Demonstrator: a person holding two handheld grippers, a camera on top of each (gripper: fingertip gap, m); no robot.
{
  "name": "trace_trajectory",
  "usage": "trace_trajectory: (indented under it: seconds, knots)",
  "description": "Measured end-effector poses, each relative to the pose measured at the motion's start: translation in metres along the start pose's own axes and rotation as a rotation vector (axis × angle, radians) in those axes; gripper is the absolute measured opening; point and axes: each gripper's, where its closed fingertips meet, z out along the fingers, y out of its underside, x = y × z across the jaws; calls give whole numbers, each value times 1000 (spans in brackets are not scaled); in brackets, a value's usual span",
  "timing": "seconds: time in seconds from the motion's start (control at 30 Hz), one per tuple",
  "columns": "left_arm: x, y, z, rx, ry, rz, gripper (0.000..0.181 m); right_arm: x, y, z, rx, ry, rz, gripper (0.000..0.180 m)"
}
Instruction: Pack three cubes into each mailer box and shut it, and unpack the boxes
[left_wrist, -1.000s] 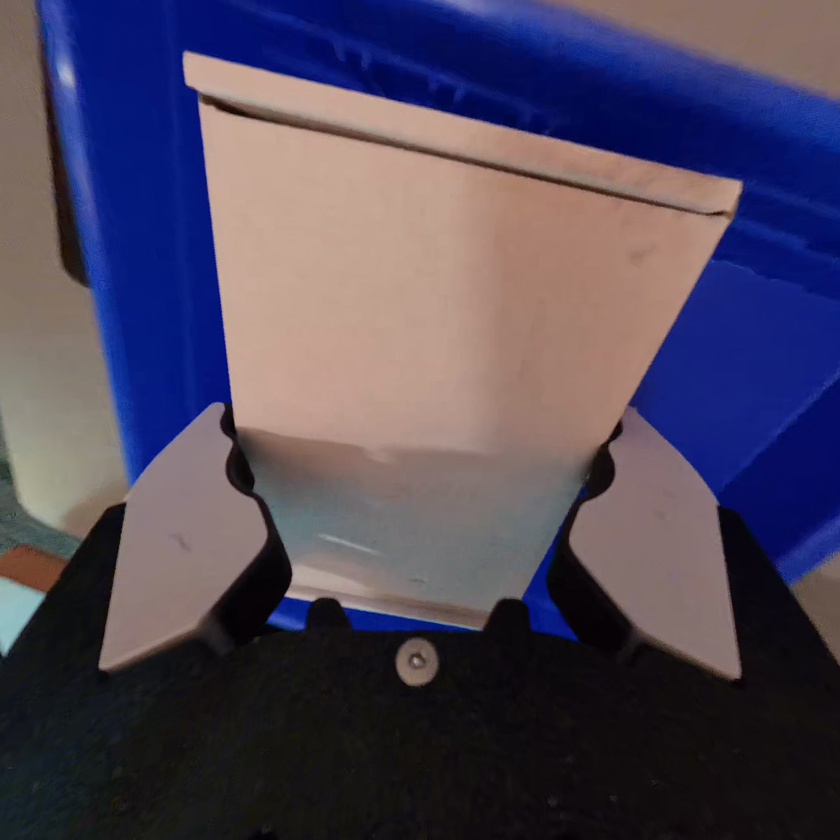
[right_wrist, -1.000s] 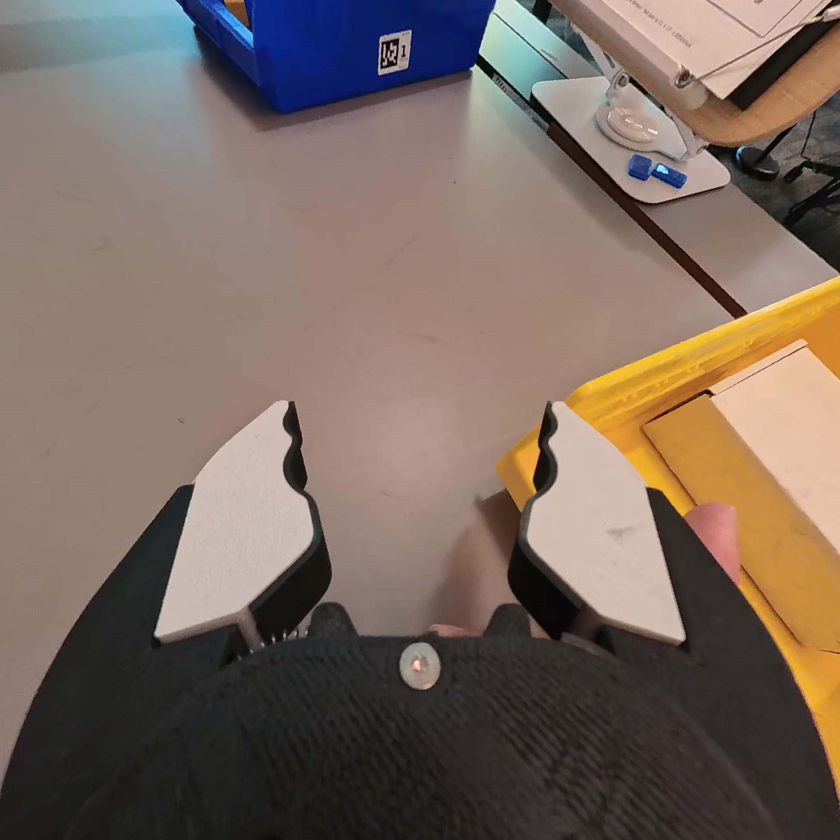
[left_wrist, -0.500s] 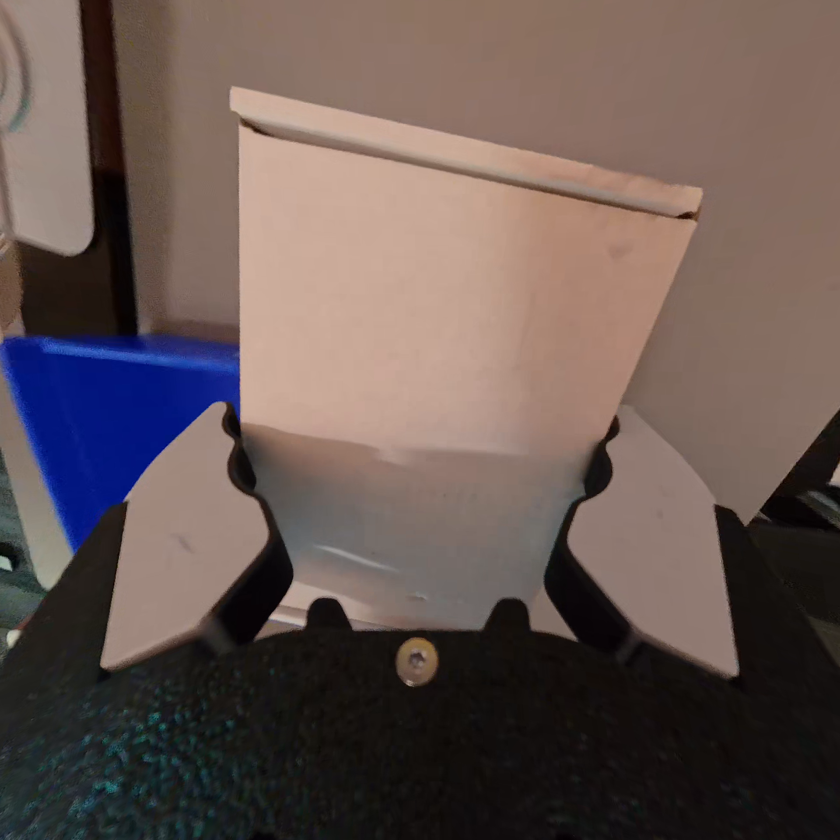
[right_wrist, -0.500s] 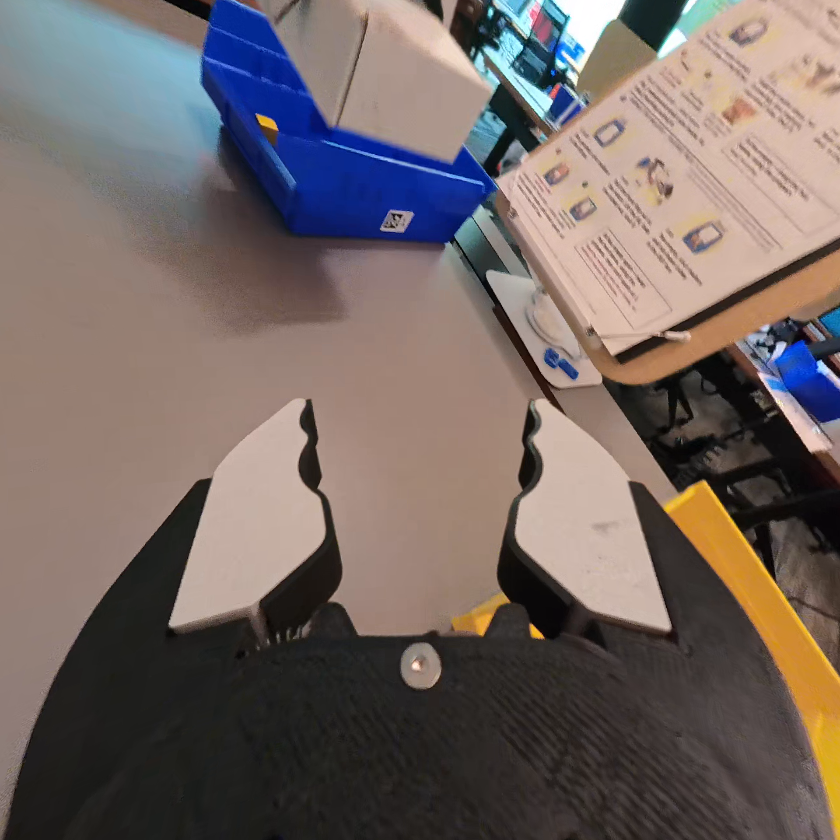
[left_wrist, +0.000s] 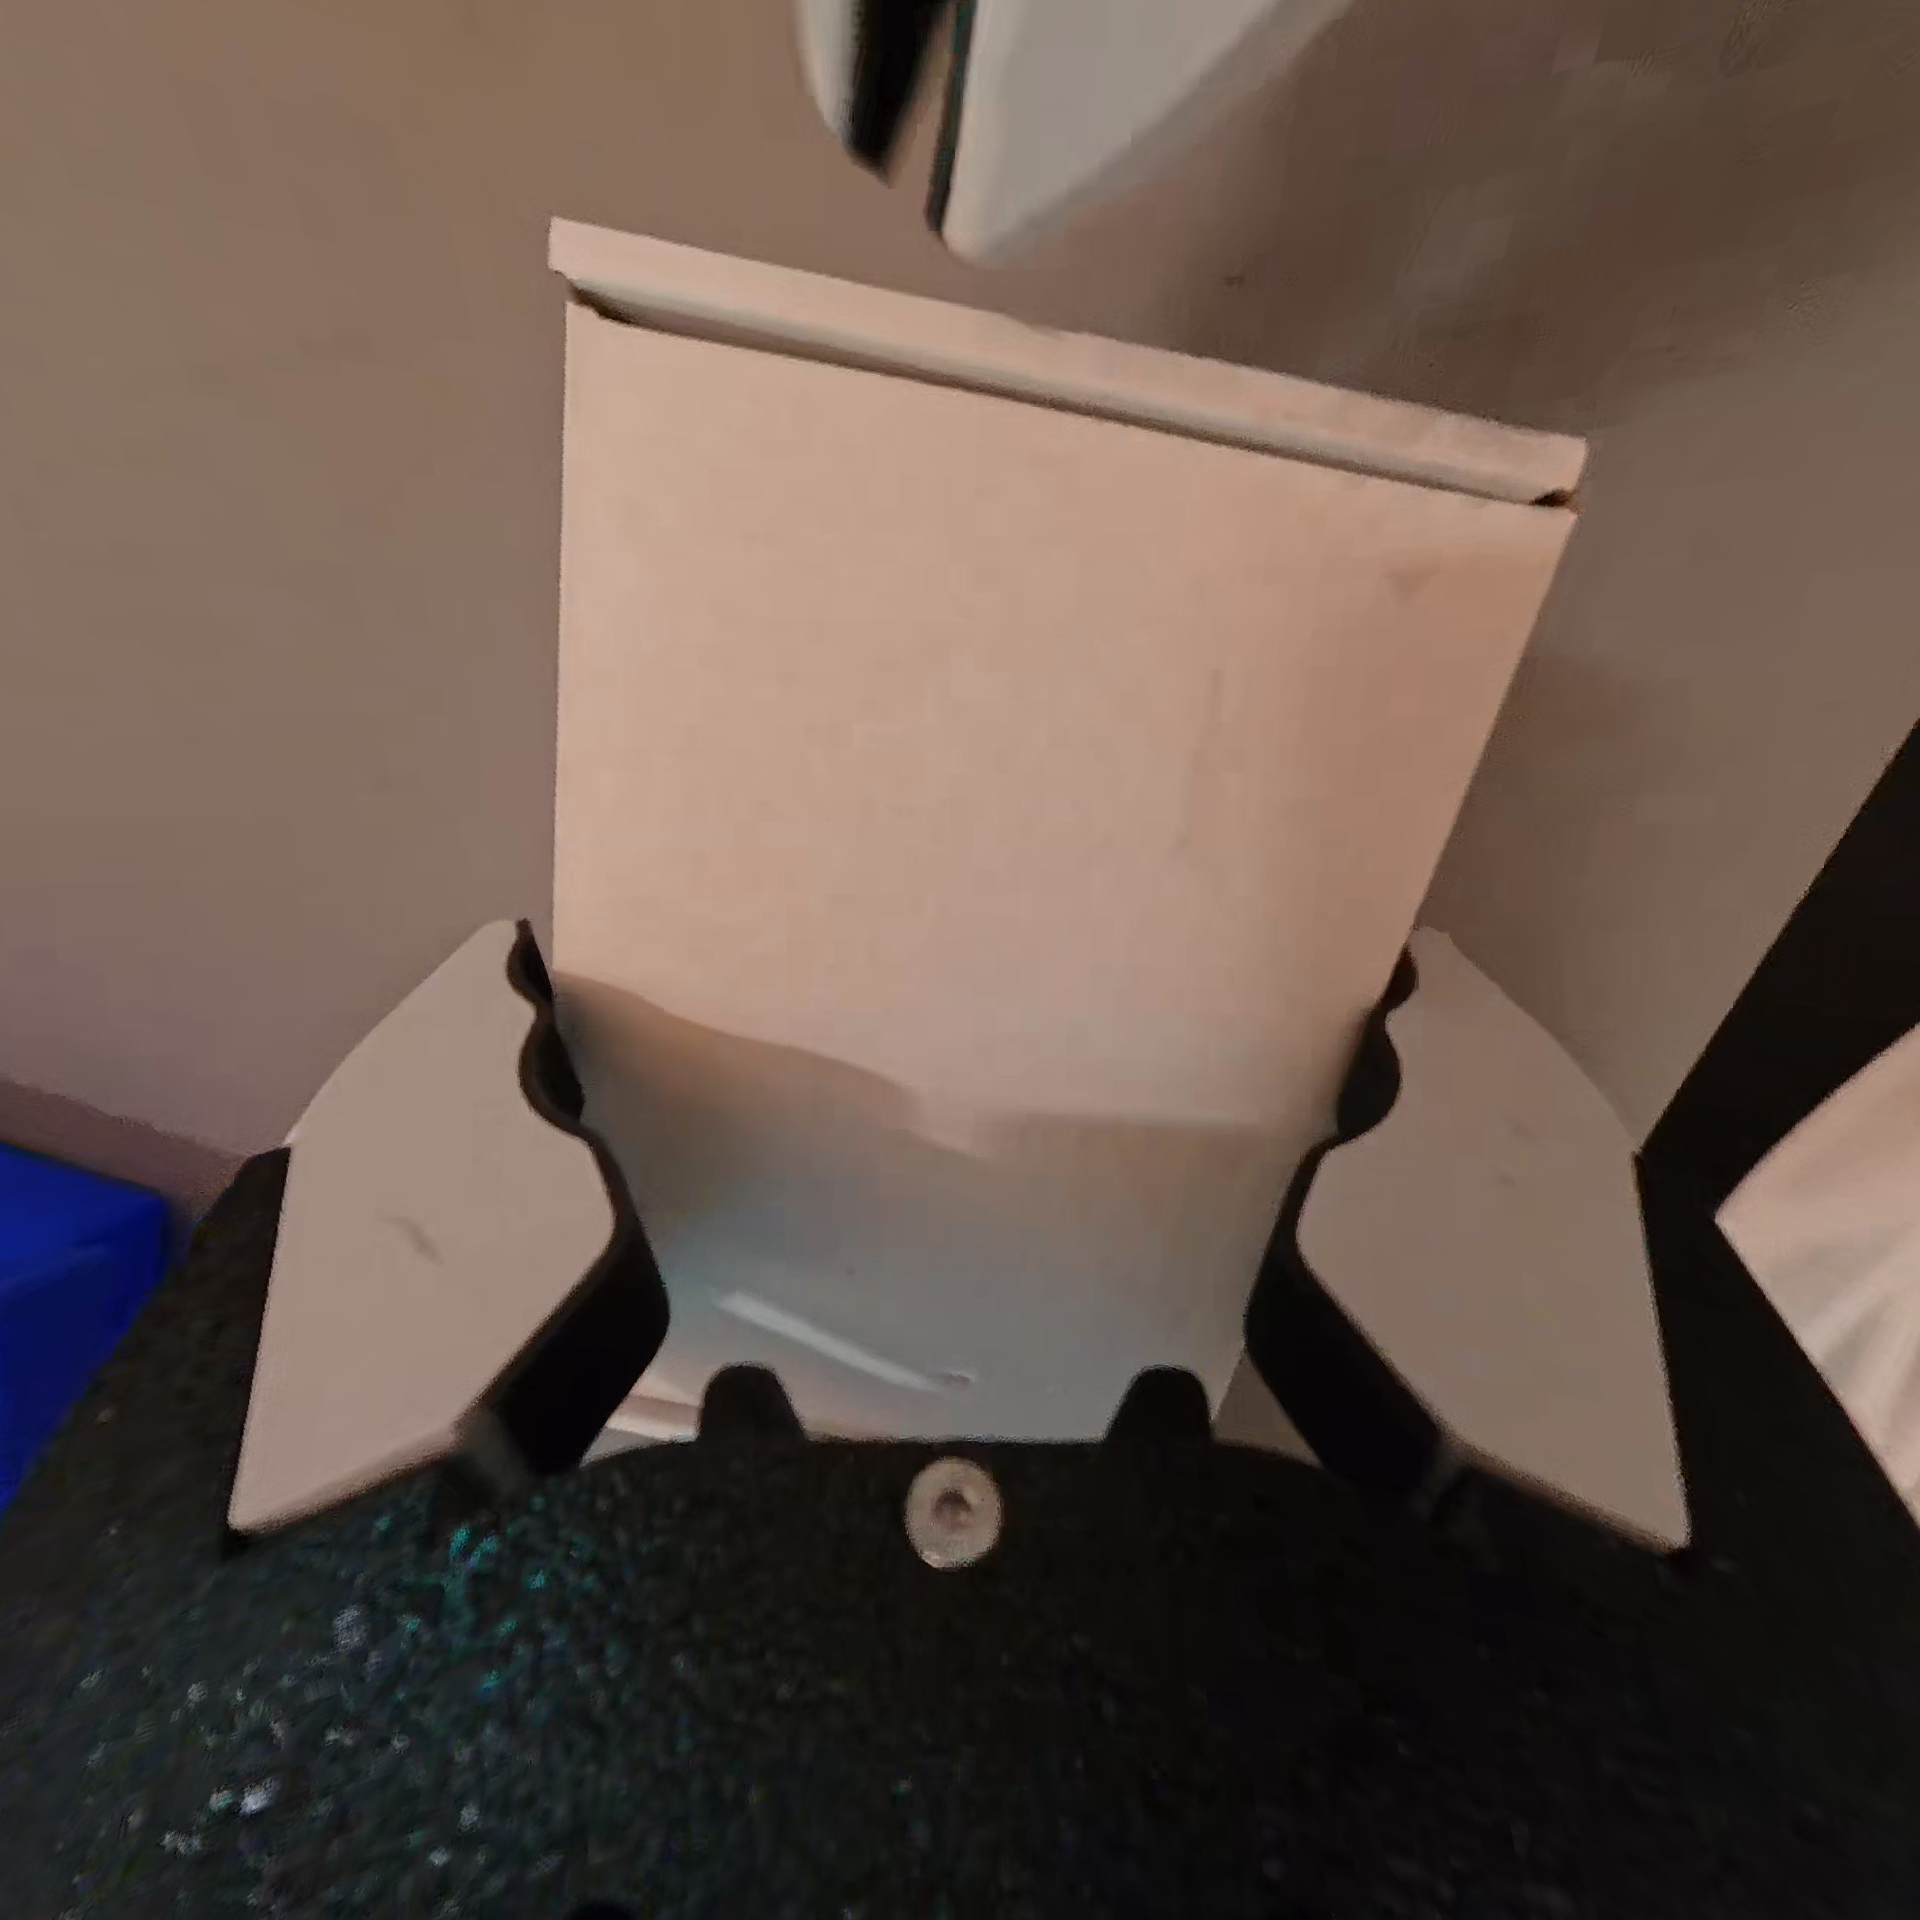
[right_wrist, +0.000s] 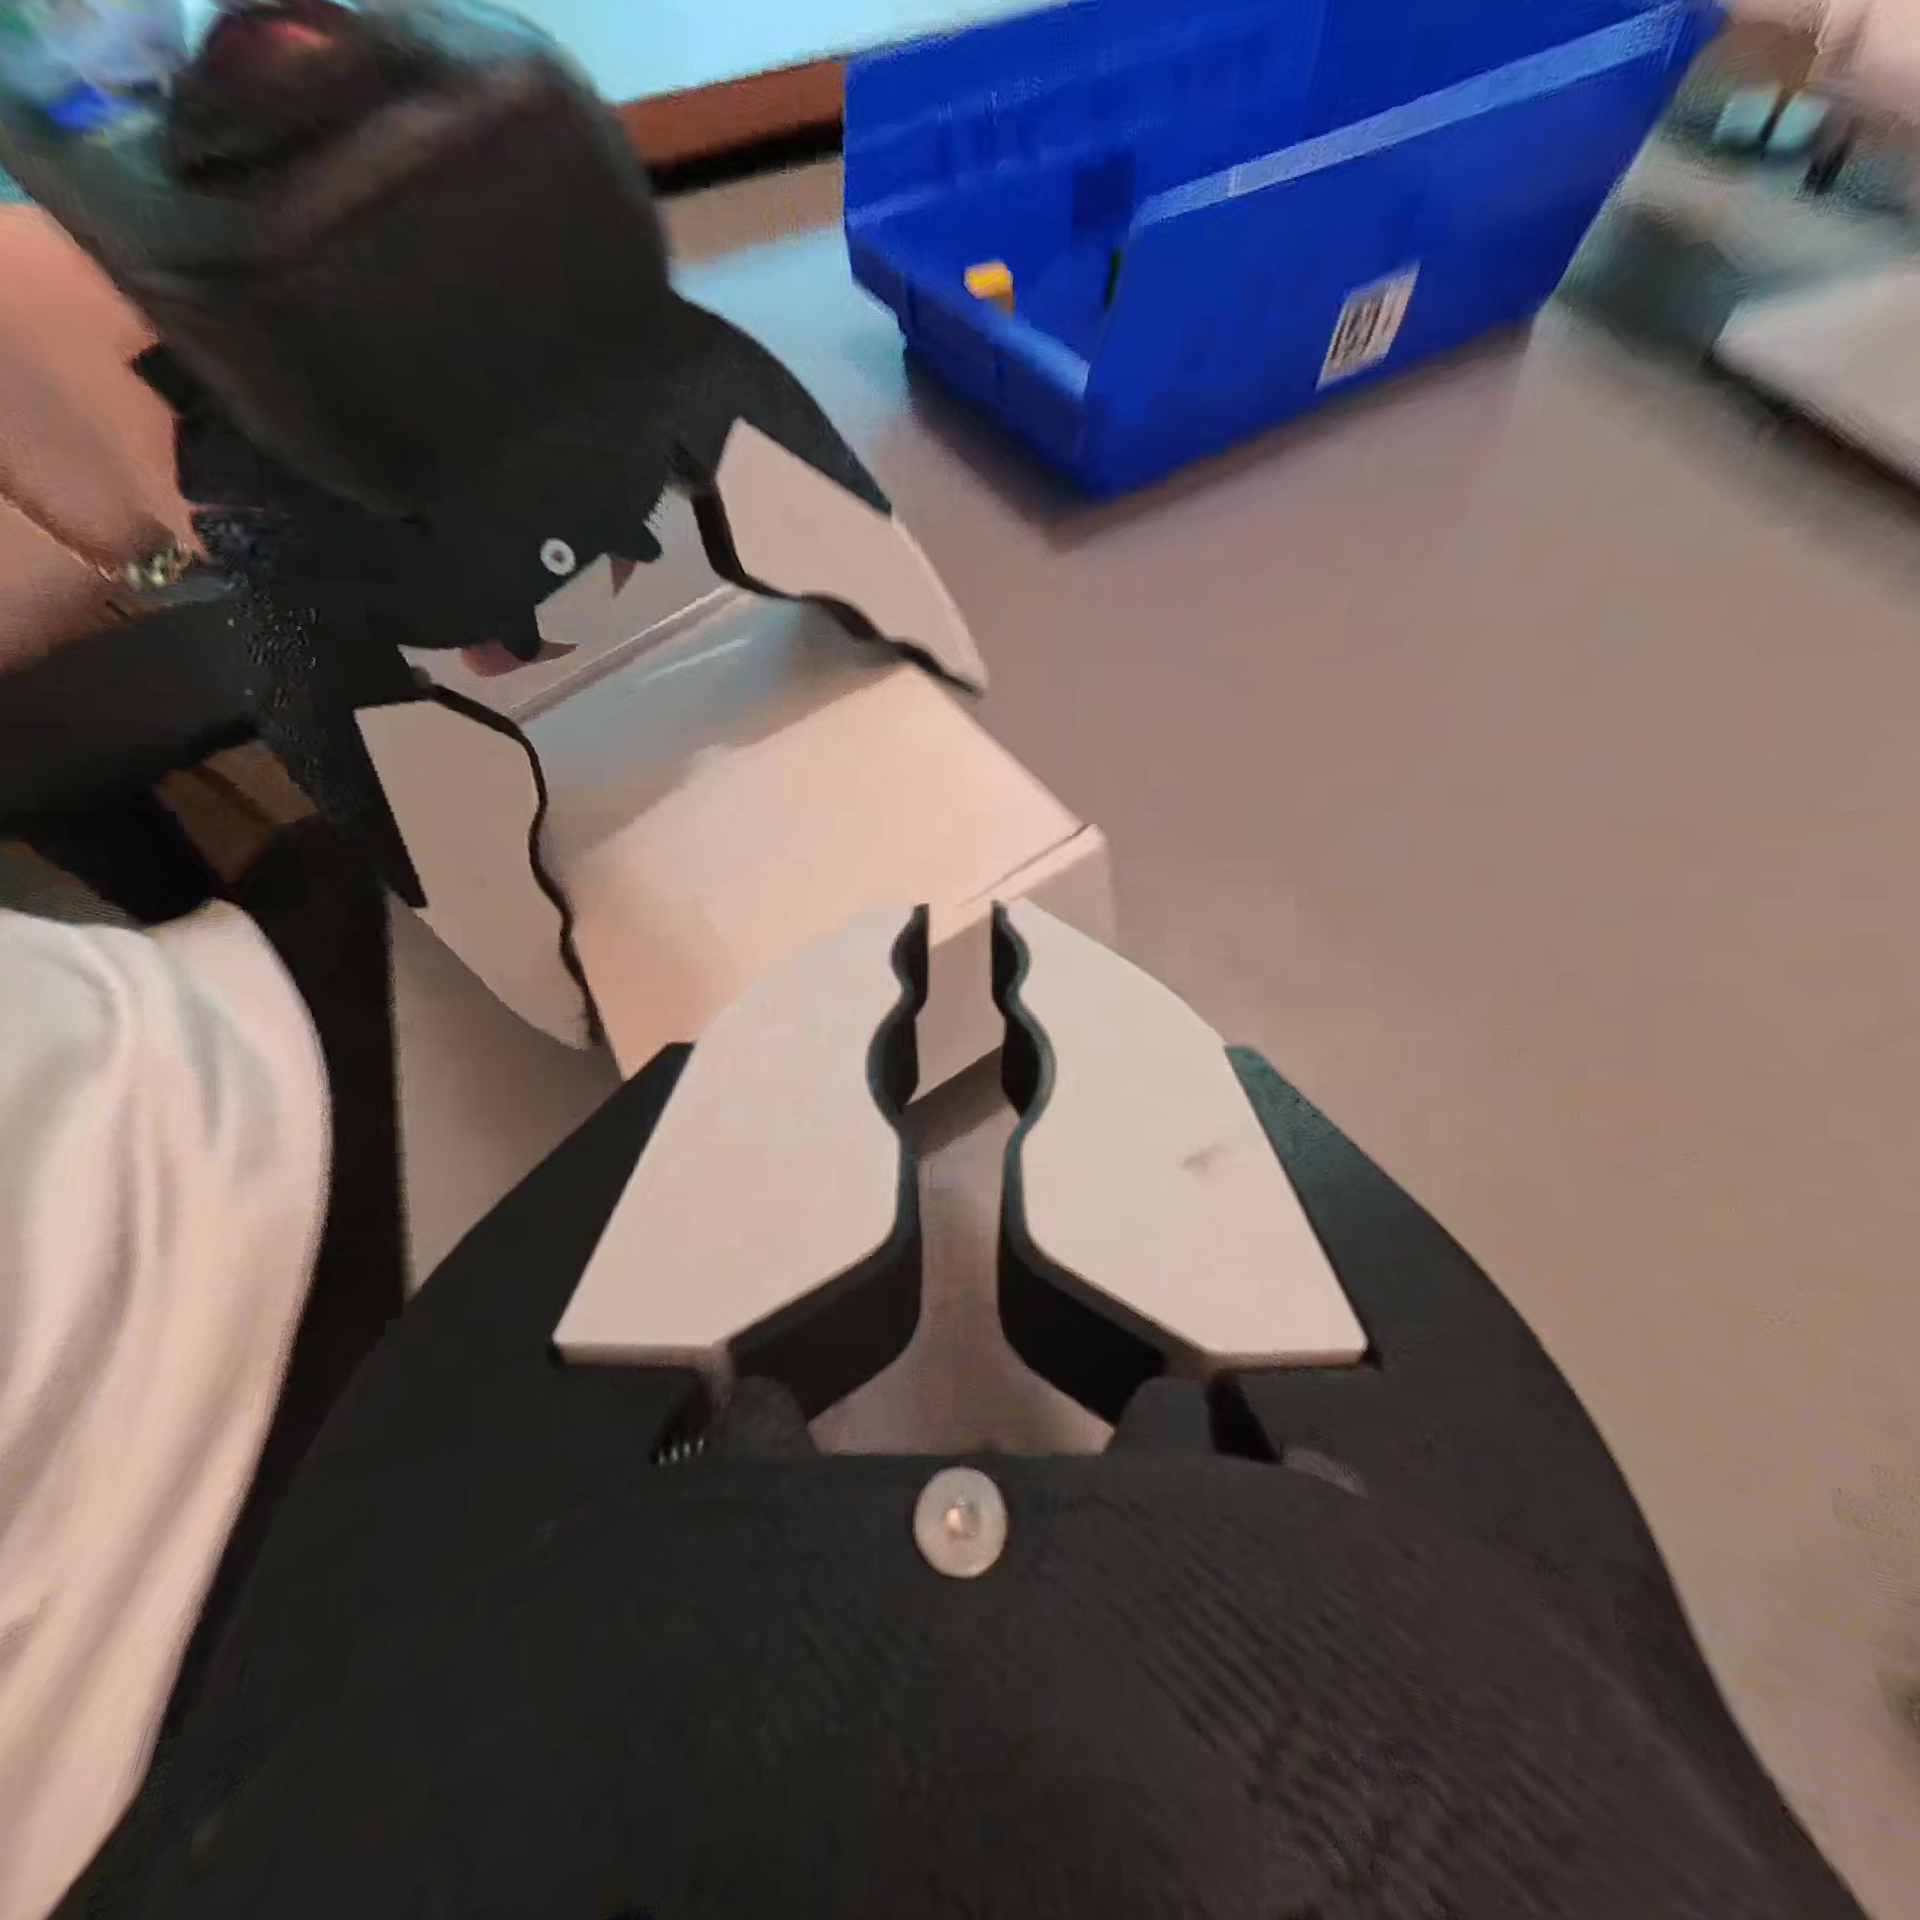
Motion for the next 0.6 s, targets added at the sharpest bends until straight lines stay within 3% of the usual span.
trace_trajectory:
  seconds: [0.13,0.37,0.47,0.6]
  knots:
    - [10,-10,2,77,-24,88,136,-20,12,-2,18,-67,215,1]
    - [7,-29,-31,363,3,-30,101,-25,6,-14,42,-73,324,0]
    - [-12,-29,-62,539,-22,-100,65,-29,9,-11,22,-84,320,0]
    - [-39,-18,-106,760,-26,-202,0,-26,14,-5,4,-6,282,5]
